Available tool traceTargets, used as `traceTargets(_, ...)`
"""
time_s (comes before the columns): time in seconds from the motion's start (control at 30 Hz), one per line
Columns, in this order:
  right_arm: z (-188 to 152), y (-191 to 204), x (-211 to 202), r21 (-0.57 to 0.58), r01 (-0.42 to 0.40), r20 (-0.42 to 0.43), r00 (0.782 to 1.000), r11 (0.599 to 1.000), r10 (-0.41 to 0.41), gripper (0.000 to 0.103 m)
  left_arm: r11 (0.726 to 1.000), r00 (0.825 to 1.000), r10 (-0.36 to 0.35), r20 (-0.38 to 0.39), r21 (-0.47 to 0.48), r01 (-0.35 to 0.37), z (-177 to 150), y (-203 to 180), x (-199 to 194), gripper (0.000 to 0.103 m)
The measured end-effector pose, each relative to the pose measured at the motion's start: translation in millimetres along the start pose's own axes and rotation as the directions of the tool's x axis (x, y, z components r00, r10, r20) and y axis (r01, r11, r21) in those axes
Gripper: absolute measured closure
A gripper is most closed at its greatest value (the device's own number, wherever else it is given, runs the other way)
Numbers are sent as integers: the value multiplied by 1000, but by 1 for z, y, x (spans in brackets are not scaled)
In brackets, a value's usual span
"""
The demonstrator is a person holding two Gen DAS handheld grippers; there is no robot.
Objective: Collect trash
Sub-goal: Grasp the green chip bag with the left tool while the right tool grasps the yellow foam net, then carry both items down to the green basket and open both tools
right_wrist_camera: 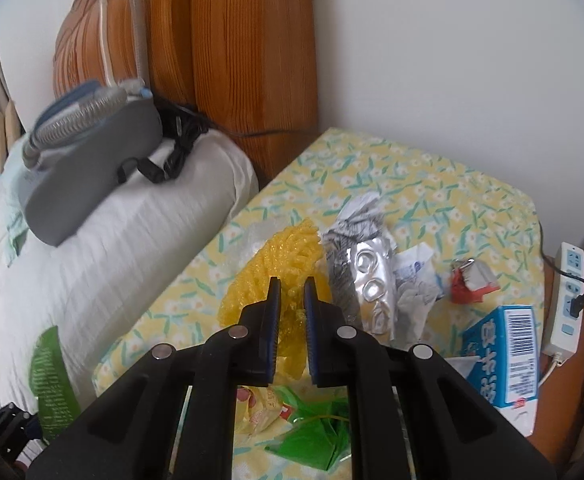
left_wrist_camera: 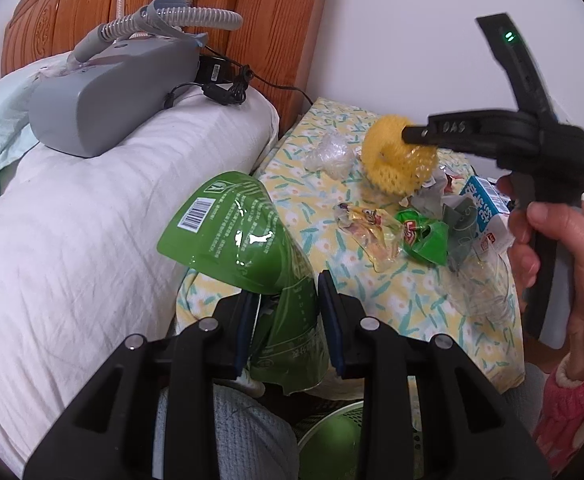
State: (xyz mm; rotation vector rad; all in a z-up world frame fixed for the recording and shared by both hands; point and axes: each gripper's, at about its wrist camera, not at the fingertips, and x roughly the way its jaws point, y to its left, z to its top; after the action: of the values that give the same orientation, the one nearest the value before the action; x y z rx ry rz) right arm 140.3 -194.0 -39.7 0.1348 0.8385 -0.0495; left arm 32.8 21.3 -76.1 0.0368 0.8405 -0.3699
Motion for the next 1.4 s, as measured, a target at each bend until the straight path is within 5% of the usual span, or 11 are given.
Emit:
traceTargets(0.3, -47, -28, -97, 23, -57, 120, 991, 998, 53, 91, 982, 990, -112, -88, 140, 124, -30, -45, -20, 73)
traceTargets(0.6, -130, -57, -136, 68, -121, 70, 991, 990, 117, 91, 904, 929, -274, -248, 263, 337, -88, -102, -25, 73)
traceTargets(0.83, -170, -83, -127, 154, -96, -11, 995, 983, 99, 91, 873, 903, -229, -364, 333, 356, -129, -131, -3, 69)
traceTargets(1.07, -189, -77, -123, 118, -114, -49, 991, 986, 121, 91, 880, 908, -224, -354, 327, 345, -126, -135, 3, 59)
traceTargets(1.2, -195, -71, -128, 92, -153, -62, 985, 984, 159, 91, 894, 918, -228, -325, 304, 330, -116, -127, 1, 31)
traceTargets(1.4, -214, -57, -140, 29, -256, -132, 957, 966, 257, 91, 928, 955, -219, -200, 259, 268, -104, -92, -32, 10)
